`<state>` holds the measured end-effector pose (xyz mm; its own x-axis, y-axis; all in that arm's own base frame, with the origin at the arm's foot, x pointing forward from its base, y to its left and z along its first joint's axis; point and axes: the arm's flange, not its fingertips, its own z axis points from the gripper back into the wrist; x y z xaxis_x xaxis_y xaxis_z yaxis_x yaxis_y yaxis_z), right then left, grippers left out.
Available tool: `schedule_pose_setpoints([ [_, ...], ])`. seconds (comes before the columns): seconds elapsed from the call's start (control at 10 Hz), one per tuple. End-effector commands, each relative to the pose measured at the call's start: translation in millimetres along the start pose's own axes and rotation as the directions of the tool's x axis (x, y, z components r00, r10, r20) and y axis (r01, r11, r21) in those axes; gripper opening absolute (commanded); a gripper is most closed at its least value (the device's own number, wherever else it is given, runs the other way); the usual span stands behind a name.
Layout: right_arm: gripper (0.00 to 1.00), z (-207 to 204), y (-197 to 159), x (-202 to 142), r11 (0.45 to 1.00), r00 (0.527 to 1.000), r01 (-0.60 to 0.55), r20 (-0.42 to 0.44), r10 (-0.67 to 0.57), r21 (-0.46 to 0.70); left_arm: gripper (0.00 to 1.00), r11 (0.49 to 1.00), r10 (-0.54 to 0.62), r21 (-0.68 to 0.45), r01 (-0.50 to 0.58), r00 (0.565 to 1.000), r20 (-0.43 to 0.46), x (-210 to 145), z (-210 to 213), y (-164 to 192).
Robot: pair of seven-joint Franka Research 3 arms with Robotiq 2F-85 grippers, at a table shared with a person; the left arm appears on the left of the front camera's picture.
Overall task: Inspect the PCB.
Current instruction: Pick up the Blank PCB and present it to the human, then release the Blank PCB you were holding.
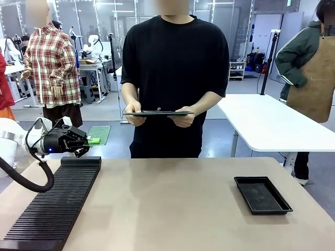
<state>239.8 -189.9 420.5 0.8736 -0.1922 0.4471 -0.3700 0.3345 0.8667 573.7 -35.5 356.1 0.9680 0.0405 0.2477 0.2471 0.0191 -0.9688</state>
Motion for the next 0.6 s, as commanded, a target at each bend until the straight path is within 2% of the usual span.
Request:
schedule_pose_setpoints([
  [0.0,1.00,1.6,0.2,0.5,1.000,1.000,-0.018,0.001,0.018,0.008,0.03,1.000,-0.003,-0.004,0.003,1.000,-0.001,-3.3,-0.1,-3.7],
  [0.5,1.00,1.6,0.2,0.5,1.000,1.000,-0.018,0.001,0.018,0.008,0.03,1.000,-0.003,-0.004,0.003,1.000,-0.001,-3.3,-0.1,-3.7],
])
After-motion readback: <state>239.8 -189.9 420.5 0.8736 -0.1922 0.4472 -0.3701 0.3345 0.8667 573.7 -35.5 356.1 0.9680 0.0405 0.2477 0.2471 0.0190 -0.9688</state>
